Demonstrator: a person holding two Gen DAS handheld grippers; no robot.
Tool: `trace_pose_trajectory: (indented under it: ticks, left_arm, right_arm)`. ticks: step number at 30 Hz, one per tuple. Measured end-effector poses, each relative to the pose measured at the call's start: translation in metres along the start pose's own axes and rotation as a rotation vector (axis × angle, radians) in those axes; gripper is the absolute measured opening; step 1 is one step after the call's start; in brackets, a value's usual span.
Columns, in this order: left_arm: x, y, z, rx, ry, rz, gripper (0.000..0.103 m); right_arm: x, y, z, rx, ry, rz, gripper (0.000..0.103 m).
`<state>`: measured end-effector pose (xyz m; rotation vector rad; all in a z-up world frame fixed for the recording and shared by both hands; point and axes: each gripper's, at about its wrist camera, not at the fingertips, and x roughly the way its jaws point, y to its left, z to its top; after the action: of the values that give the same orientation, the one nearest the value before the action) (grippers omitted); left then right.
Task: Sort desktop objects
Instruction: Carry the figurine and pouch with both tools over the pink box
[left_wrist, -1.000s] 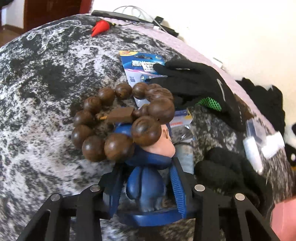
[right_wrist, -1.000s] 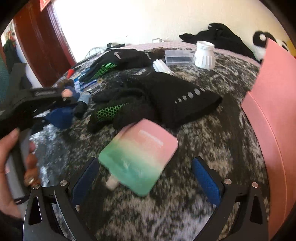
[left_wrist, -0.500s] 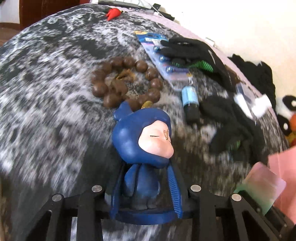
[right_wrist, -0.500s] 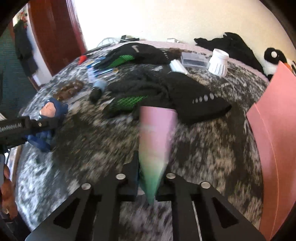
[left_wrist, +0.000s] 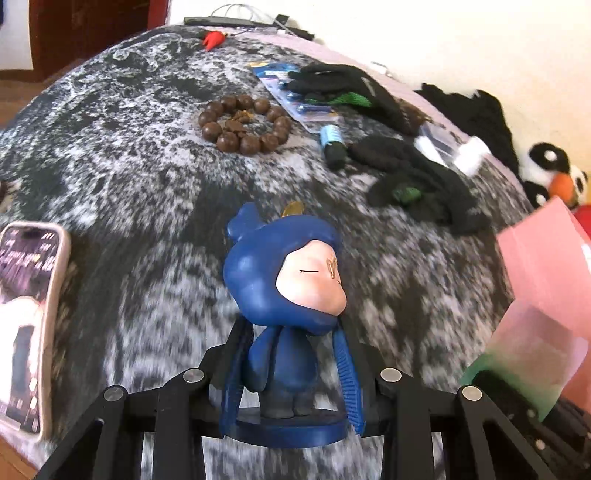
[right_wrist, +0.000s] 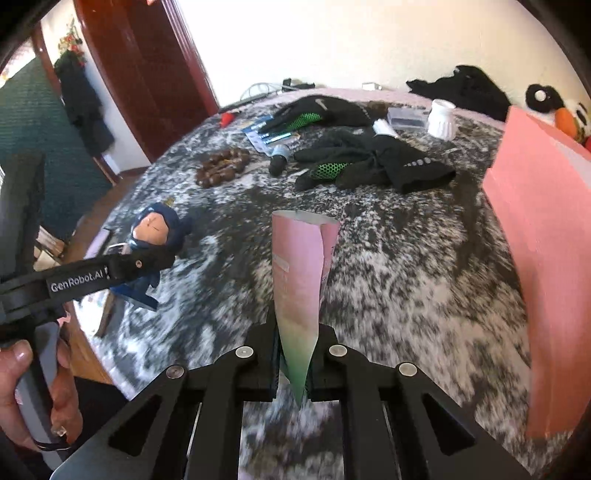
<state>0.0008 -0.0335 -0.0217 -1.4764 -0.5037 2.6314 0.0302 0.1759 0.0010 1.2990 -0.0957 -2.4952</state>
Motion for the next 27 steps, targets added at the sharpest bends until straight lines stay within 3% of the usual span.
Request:
trace_pose_trajectory:
  ticks: [13, 19, 27]
  left_arm:
    - [-0.091, -0.071, -0.038, 0.162, -0.092, -0.075, 0.038]
    - [-0.113, -0.135, -0.053, 0.273, -0.114, -0.152, 0.038]
    - [-0.119, -0.233, -0.063, 0.421, -0.121, -0.243, 0.038]
  right_arm:
    - [-0.123, -0.009, -0.039, 0.031, -0.15, -0.028, 0.01]
    - [-0.179, -0.031, -0.054, 0.067, -0.228, -0.066, 0.01]
    - [-0.253, -0.094, -0.068, 0.157, -0.337, -0.171, 0.01]
